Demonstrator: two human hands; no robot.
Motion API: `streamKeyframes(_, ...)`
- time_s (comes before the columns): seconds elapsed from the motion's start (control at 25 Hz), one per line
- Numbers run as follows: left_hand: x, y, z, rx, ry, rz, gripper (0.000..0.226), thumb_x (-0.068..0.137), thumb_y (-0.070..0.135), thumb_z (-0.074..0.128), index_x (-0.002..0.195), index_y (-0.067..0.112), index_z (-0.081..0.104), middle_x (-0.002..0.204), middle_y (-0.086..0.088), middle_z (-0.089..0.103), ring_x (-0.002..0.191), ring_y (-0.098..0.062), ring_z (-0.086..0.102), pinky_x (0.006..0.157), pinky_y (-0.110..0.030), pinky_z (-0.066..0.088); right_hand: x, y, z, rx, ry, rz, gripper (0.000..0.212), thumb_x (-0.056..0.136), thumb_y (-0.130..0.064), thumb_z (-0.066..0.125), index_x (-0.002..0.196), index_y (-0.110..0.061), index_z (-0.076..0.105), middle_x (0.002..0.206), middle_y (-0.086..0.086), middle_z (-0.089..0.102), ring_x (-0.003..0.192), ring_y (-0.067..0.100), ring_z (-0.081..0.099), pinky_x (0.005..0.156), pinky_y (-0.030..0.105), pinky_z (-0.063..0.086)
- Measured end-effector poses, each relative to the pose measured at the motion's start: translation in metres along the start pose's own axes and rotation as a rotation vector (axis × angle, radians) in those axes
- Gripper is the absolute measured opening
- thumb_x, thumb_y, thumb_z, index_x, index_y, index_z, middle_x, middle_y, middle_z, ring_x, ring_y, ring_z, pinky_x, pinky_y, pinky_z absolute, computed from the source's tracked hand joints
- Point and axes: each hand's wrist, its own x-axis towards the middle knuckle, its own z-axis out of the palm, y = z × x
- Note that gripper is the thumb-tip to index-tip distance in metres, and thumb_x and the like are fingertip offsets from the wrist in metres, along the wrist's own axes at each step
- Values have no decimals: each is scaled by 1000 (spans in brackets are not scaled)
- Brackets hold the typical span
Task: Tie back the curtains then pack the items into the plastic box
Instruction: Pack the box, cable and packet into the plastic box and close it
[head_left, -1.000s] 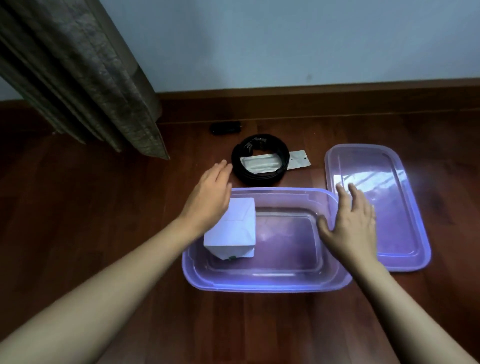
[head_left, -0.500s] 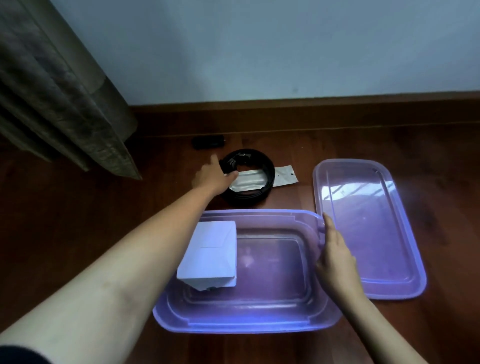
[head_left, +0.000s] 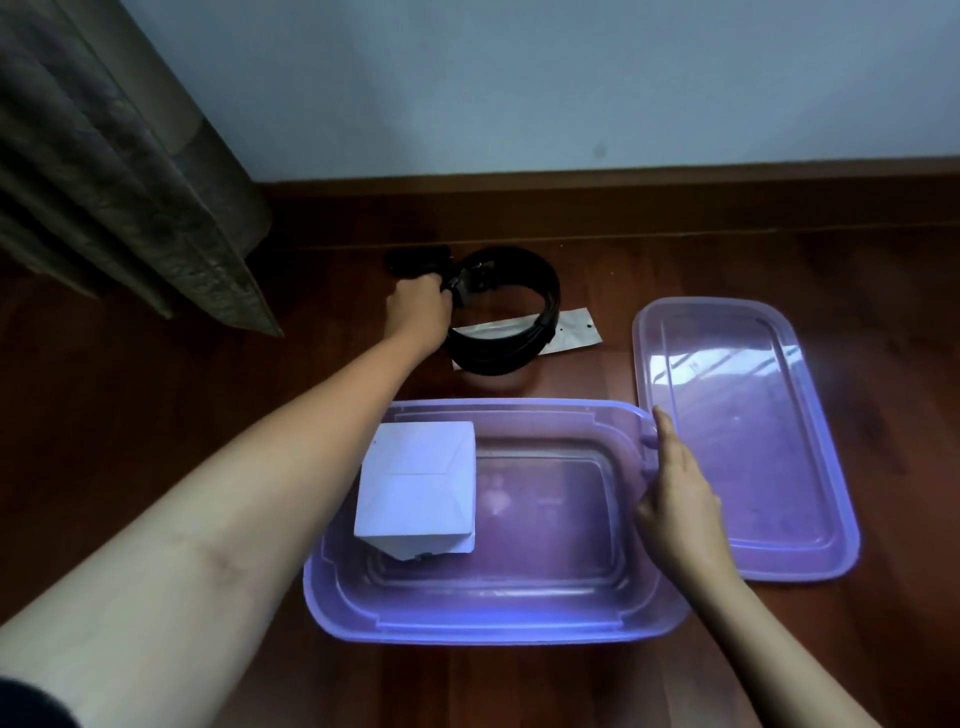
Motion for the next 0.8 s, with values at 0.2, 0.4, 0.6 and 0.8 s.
streamKeyframes(0.2, -42, 11, -47, -184, 52, 346, 25, 93, 20, 49, 106, 14, 70, 91, -15, 71, 88, -29, 65, 70, -28, 41, -1, 4, -3, 383, 13, 12, 58, 84, -13, 39, 140, -28, 37, 139, -6, 47, 128, 21, 47, 106, 33, 36)
streamKeyframes(0.4, -115, 22, -43, -27, -172, 770, 28, 92, 24, 45, 108, 11, 65, 91, -8, 71, 80, -21, 62, 66, -29, 41, -1, 3, -14, 823, -30, 158, 48, 85, -12, 47, 132, -19, 48, 139, 3, 50, 125, 14, 49, 110, 32, 35)
streamKeyframes(0.6, -151, 48, -7, 612, -364, 769, 23, 94, 6, 36, 113, 2, 47, 111, -19, 60, 100, -39, 58, 72, -43, 43, -2, 0, -12, 838, -22, 157, 47, 92, -3, 37, 129, -31, 45, 141, 5, 47, 123, 15, 51, 107, 30, 39)
streamKeyframes(0.8, -146, 60, 18, 609, -410, 649, 28, 90, -3, 39, 118, -1, 43, 112, -21, 59, 106, -40, 55, 68, -41, 38, -1, 15, 2, 662, 5, 103, 46, 86, -27, 36, 116, -61, 44, 139, 0, 52, 128, 18, 50, 110, 50, 36)
